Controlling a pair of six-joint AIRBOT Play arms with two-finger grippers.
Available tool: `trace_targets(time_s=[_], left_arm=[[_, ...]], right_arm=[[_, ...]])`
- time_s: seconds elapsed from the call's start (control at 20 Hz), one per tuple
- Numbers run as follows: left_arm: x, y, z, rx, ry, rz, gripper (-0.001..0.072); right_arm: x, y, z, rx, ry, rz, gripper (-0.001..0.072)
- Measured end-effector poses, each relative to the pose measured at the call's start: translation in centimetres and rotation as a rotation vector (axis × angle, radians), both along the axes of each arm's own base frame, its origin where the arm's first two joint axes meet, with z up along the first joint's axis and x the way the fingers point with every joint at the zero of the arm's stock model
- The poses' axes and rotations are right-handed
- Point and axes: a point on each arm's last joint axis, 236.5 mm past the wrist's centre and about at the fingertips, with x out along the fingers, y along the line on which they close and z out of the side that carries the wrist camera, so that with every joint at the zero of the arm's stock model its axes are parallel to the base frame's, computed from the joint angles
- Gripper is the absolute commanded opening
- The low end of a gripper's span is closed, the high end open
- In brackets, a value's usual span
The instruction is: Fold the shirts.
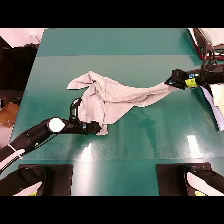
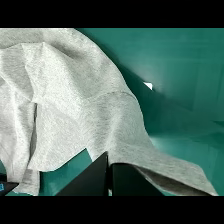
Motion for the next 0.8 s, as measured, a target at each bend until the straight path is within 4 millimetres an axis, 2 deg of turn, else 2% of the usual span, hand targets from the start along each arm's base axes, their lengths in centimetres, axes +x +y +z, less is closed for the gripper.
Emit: trace_targets(time_s=[0.1, 0.2, 0.3, 0.35, 0.45, 0.5, 0.55, 0.6, 0.7, 0.8], left_arm=[[0.0, -0.1, 0.1, -0.003, -0.002, 0.000, 0.0022], [0.6, -0.4, 1.0, -0.017, -0.018, 0.000, 0.0022], [2.4, -0.8, 4.1, -0.055, -0.082, -0.001, 0.0022], [3.8, -0.8, 6.7, -0.083, -0.141, 0.005, 0.0022], [6.9, -0.2, 14.2, -0.145, -0.307, 0.014, 0.0022], [8.4, 0.6, 19.1, -0.176, -0.419, 0.027, 0.0022], [8.5, 0.7, 19.5, -0.178, -0.428, 0.027, 0.0022], [9.8, 3.4, 30.8, -0.212, -0.688, 0.044, 0.0022], [8.7, 5.9, 40.5, -0.207, -0.921, 0.055, 0.0022], [6.2, 7.8, 48.2, -0.179, -1.118, 0.055, 0.0022]], right_arm=[[0.0, 0.0, 0.0, 0.001, -0.001, 0.000, 0.0016], [0.3, 0.0, 0.6, 0.000, -0.019, 0.001, 0.0015], [0.9, 0.0, 2.5, -0.005, -0.069, 0.007, 0.0015], [1.3, 0.0, 4.1, -0.009, -0.113, 0.013, 0.0015], [2.3, -0.1, 8.4, -0.014, -0.222, 0.016, 0.0015], [2.6, -0.4, 11.0, -0.019, -0.287, 0.013, 0.0015], [2.7, -0.4, 11.2, -0.019, -0.292, 0.013, 0.0015], [2.9, -1.3, 17.6, -0.034, -0.446, -0.005, 0.0015], [2.3, -2.6, 23.5, -0.055, -0.591, -0.031, 0.0015], [0.6, -4.0, 28.8, -0.084, -0.725, -0.063, 0.0015]])
